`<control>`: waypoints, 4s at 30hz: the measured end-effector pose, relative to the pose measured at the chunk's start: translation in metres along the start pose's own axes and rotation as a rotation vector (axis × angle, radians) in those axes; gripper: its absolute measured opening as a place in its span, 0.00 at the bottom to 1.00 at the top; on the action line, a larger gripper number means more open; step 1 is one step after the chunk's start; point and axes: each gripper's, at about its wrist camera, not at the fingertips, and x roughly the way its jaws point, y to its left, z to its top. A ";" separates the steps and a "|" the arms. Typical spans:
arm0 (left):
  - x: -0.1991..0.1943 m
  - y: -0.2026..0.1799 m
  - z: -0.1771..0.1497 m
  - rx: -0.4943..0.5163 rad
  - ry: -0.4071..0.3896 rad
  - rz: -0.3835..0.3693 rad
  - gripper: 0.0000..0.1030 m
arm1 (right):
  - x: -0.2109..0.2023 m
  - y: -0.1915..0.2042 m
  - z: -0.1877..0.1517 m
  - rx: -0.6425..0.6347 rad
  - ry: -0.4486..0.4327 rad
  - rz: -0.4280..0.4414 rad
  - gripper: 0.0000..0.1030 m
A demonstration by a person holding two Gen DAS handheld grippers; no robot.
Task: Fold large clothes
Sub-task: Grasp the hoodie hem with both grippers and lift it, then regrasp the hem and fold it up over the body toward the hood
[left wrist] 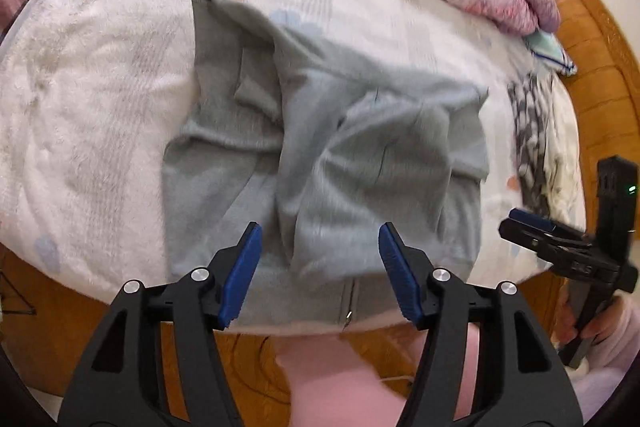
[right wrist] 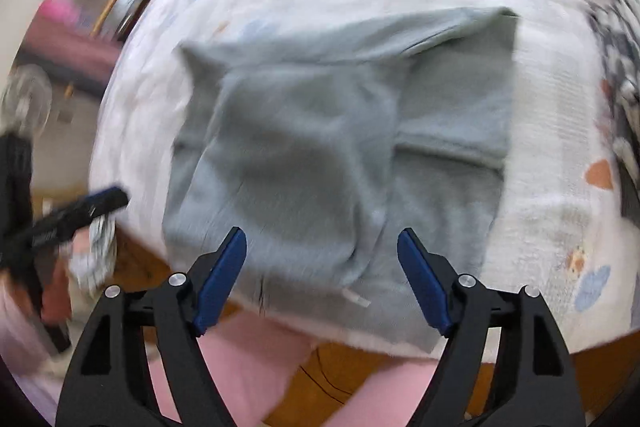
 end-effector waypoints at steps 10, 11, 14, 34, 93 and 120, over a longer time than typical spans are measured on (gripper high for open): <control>0.130 0.005 -0.017 -0.095 0.344 0.027 0.11 | 0.118 0.011 -0.010 -0.010 0.285 -0.022 0.11; 0.133 0.004 -0.028 -0.066 0.375 0.050 0.11 | 0.123 0.012 -0.024 -0.023 0.320 -0.030 0.10; 0.139 0.012 -0.049 -0.056 0.447 0.086 0.12 | 0.131 -0.003 -0.045 0.039 0.382 -0.021 0.08; 0.082 0.046 0.155 -0.210 0.088 0.018 0.66 | 0.031 -0.130 0.121 0.516 -0.043 0.250 0.73; 0.165 0.048 0.204 -0.365 0.183 0.038 0.67 | 0.103 -0.102 0.194 0.532 0.154 0.186 0.74; 0.126 -0.008 0.106 -0.109 0.364 0.225 0.23 | 0.051 -0.006 0.083 0.536 0.136 -0.094 0.35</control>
